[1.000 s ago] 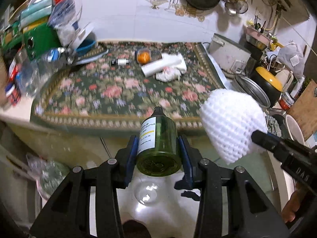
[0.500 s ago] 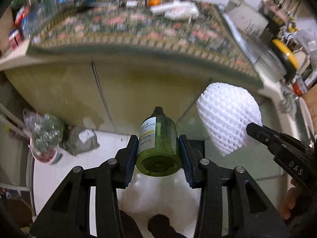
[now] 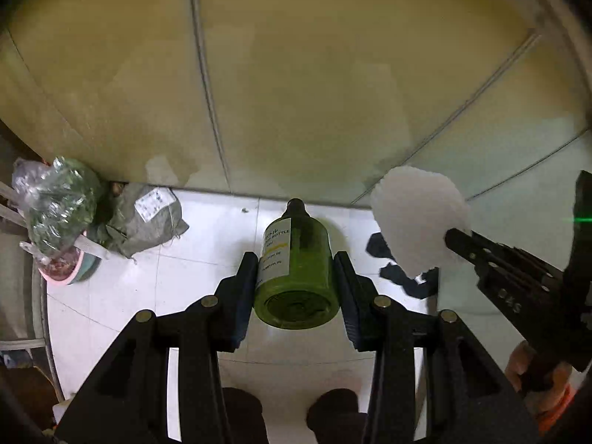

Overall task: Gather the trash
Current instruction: 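Carry bottle and foam net down over the floor bin and open both tools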

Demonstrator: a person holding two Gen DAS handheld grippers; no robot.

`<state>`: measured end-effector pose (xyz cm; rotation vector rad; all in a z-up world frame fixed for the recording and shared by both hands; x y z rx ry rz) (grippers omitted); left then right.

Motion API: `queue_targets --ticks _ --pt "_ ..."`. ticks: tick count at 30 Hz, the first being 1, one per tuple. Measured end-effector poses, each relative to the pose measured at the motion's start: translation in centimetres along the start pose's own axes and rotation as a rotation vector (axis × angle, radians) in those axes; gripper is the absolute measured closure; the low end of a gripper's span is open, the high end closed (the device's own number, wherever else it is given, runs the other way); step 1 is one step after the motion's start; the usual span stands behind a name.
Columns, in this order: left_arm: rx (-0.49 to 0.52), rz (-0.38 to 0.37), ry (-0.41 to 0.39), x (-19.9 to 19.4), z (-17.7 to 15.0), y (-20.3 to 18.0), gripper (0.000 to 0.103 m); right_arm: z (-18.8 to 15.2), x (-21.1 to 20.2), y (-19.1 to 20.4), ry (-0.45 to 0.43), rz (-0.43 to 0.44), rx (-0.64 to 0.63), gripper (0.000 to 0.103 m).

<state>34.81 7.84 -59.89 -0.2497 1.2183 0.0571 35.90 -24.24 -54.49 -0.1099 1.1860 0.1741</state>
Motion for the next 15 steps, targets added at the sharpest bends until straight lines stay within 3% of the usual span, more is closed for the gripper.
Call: queue_targets --ticks 8,12,15 --pt "-0.024 -0.016 0.025 9.0 -1.0 2.3 0.062 -2.1 11.9 -0.8 0.093 0.050 0.024 0.083" --pt "-0.017 -0.042 0.045 11.9 -1.0 1.7 0.062 -2.7 14.1 -1.6 0.133 0.066 0.069 0.070" --pt "0.001 -0.070 0.069 13.5 -1.1 0.7 0.062 -2.9 13.7 -1.7 0.111 0.052 0.063 0.064"
Point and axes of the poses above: each gripper's, at about its wrist camera, not at the fingertips, and x roughly the way its jaws point, y to its left, z to its top, the point moved 3 cm from there along x, roughly the way its jaws point, and after that the axes turned 2 degrees about x, right-handed, at the moved point
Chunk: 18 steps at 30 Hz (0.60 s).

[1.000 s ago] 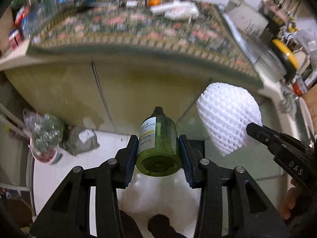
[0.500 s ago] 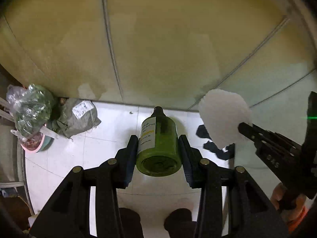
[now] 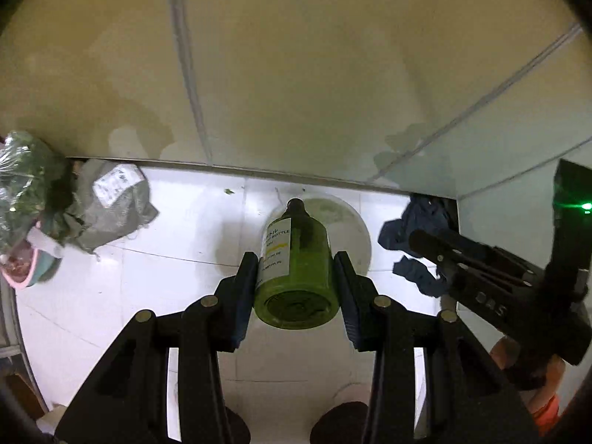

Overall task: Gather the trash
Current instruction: 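Carry bottle and foam net down over the floor bin and open both tools, then raise both tools back toward the counter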

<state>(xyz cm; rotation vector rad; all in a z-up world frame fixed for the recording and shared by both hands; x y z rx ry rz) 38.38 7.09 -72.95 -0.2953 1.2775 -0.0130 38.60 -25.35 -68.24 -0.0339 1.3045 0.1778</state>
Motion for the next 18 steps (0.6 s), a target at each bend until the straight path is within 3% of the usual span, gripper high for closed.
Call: queue_targets --ticks 2,5,8,10,18 --pt "0.015 -0.019 0.016 0.9 0.1 -0.9 0.062 0.0 -0.3 0.2 -0.006 -0.015 -0.002 0.055" --pt "0.034 -0.027 0.030 1.9 0.5 -1.9 0.061 0.4 -0.9 -0.1 -0.018 -0.021 -0.011 0.055" --pt "0.043 -0.041 0.034 2.0 0.7 -2.8 0.048 0.6 -2.1 -0.6 -0.028 -0.037 -0.020 0.053" --pt "0.053 -0.014 0.026 1.2 0.8 -3.2 0.041 0.7 -2.9 -0.7 -0.033 -0.047 -0.020 0.050" --pt "0.050 0.025 0.020 -5.2 1.4 -3.4 0.041 1.1 -7.6 0.0 -0.052 -0.042 0.004 0.049"
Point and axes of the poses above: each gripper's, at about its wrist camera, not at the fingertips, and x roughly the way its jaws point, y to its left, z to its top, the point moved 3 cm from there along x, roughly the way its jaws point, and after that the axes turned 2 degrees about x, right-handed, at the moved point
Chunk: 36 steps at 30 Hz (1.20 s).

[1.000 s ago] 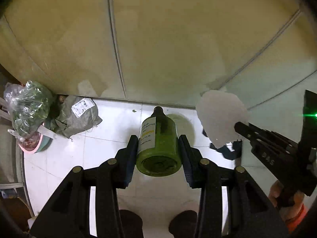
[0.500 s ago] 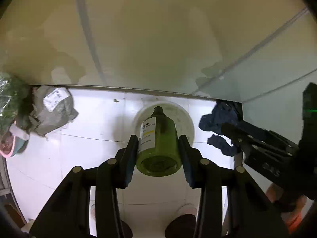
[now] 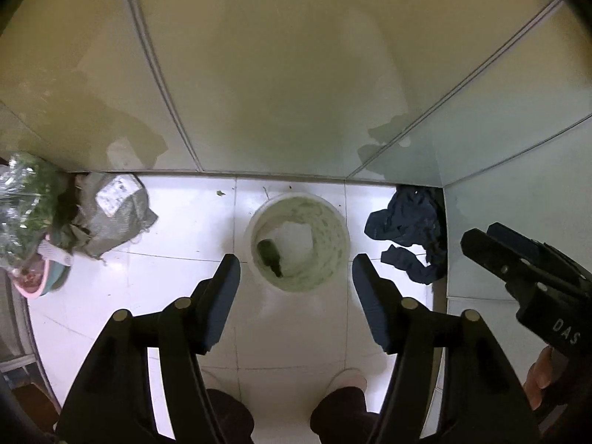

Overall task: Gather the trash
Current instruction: 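Raise both tools back toward the counter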

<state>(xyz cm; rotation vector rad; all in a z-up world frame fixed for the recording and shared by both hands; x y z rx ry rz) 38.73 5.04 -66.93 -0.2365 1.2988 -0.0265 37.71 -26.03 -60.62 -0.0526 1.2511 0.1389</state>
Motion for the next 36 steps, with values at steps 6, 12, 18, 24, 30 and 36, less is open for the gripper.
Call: queue_targets --ticks 6,12,18,24,30,36 --pt "0.004 0.013 -0.056 -9.2 1.6 0.0 0.041 1.4 -6.7 2.3 -0.038 0.003 -0.001 0.049" --pt "0.028 0.019 -0.137 -20.2 3.6 -0.4 0.041 3.7 -15.5 5.2 -0.107 -0.001 -0.015 0.049" --pt "0.077 0.008 -0.260 -31.9 5.9 -0.8 0.041 5.9 -25.9 9.0 -0.227 -0.006 -0.015 0.049" --pt "0.171 -0.014 -0.427 -43.4 7.7 -1.4 0.041 7.3 -35.7 13.1 -0.390 -0.021 0.010 0.049" --pt "0.264 -0.041 -0.589 -52.2 8.8 -1.8 0.033 8.0 -43.9 16.2 -0.570 -0.050 0.049 0.044" --pt "0.296 -0.050 -0.691 -56.9 9.8 -2.2 0.004 7.9 -49.7 18.3 -0.726 -0.085 0.072 0.036"
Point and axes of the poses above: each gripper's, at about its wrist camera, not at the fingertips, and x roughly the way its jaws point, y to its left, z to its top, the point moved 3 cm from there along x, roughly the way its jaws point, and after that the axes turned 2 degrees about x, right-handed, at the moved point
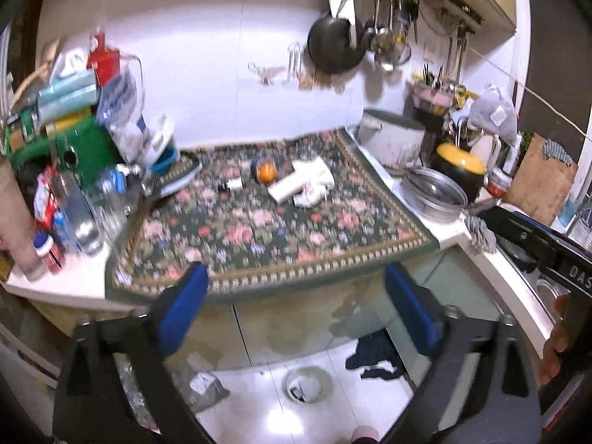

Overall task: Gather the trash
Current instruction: 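Raise both tools back toward the counter, then grasp the white paper box with the left tool while the right tool grasps the crumpled tissue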

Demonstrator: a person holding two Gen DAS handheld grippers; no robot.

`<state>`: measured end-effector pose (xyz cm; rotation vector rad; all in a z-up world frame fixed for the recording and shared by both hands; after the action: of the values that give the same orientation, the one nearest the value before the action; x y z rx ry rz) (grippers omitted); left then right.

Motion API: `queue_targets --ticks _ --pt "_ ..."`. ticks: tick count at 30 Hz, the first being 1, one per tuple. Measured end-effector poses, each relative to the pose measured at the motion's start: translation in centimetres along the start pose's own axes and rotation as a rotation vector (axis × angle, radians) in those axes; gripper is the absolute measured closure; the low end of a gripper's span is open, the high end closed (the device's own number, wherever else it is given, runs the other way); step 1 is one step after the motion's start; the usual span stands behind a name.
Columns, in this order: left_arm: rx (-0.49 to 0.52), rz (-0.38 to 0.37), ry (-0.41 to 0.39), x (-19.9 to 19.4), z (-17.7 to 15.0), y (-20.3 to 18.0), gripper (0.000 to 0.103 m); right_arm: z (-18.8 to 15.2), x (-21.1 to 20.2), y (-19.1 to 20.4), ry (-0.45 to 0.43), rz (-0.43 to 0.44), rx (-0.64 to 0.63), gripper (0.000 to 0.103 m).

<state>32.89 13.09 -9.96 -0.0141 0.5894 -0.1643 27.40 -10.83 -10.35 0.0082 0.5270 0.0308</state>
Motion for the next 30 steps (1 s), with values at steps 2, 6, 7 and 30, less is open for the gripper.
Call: queue_targets --ticks 2,6,7,30 --pt "0.003 -0.002 -0.018 0.2 1.0 -0.1 0.003 0.7 -0.5 0.2 -0.036 -0.017 -0.005 0.030" --pt "-0.014 0.007 -0.030 1.7 2.5 -0.2 0.003 2.2 -0.2 -0.1 -0.069 -0.028 -0.021 0.028" --pt "-0.026 0.014 -0.035 2.5 3.1 -0.2 0.003 2.5 0.2 -0.3 -0.073 -0.027 -0.023 0.028" --pt "-0.252 0.209 0.202 24.9 9.5 -1.0 0.003 12.1 16.7 -11.8 0.154 0.140 -0.125 0.028"
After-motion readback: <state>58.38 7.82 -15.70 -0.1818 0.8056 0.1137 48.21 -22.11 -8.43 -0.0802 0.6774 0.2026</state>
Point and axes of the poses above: each gripper's, at about its wrist camera, not at the fingertips, and x roughly the way its jaws point, y to its left, z to its top, the point moved 3 cm from there along x, roughly the way its jaws point, and after that the axes turned 2 degrees about x, right-handed, at the moved point
